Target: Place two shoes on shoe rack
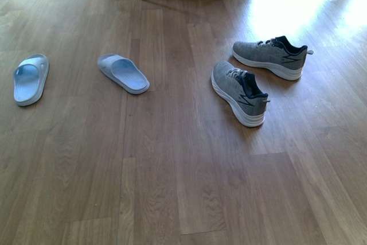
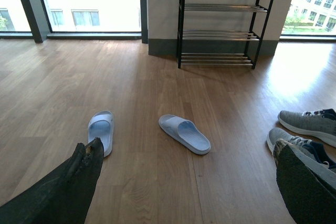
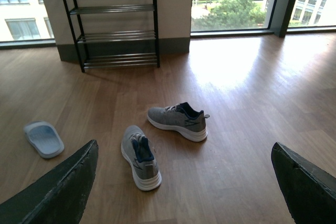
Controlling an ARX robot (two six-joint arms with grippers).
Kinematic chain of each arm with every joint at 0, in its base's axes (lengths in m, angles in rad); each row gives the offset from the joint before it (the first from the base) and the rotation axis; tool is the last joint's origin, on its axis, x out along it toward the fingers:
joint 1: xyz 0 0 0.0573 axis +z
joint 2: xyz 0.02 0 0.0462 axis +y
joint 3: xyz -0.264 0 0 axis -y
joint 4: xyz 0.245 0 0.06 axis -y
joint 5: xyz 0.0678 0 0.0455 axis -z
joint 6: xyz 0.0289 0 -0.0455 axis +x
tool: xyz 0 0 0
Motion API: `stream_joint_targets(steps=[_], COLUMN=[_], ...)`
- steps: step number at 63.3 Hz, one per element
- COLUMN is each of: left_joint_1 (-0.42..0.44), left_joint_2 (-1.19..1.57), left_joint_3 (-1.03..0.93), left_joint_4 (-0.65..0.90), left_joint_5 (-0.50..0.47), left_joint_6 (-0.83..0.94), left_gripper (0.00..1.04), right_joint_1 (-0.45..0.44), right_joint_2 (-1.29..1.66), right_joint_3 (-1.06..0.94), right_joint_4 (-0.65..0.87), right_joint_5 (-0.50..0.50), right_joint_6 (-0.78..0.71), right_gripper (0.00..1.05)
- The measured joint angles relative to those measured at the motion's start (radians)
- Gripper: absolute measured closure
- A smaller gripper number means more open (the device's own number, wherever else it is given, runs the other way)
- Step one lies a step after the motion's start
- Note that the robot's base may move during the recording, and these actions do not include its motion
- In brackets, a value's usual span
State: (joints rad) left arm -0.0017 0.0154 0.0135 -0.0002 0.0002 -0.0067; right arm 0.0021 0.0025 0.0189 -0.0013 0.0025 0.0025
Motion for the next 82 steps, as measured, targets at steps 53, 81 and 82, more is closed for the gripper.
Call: stream_joint_targets(steps=[53,81,82], left_joint_1=[0.000,0.000,0.000], left_joint_2=[0.000,0.000,0.000], left_joint_3=[0.000,0.000,0.000], left_joint_4=[0.000,0.000,0.000], left_joint_5=[0.000,0.000,0.000], left_joint_6=[0.000,0.000,0.000], left_gripper=[0.09,0.09,0.09], right_joint_1=[0.000,0.000,0.000], right_joint_2=[0.000,0.000,0.000], right_joint_3=[0.000,0.000,0.000], right_joint_4=[0.000,0.000,0.000], right_joint_5=[0.000,0.000,0.000], right_joint_6=[0.000,0.000,0.000], right_gripper=[0.09,0.09,0.09])
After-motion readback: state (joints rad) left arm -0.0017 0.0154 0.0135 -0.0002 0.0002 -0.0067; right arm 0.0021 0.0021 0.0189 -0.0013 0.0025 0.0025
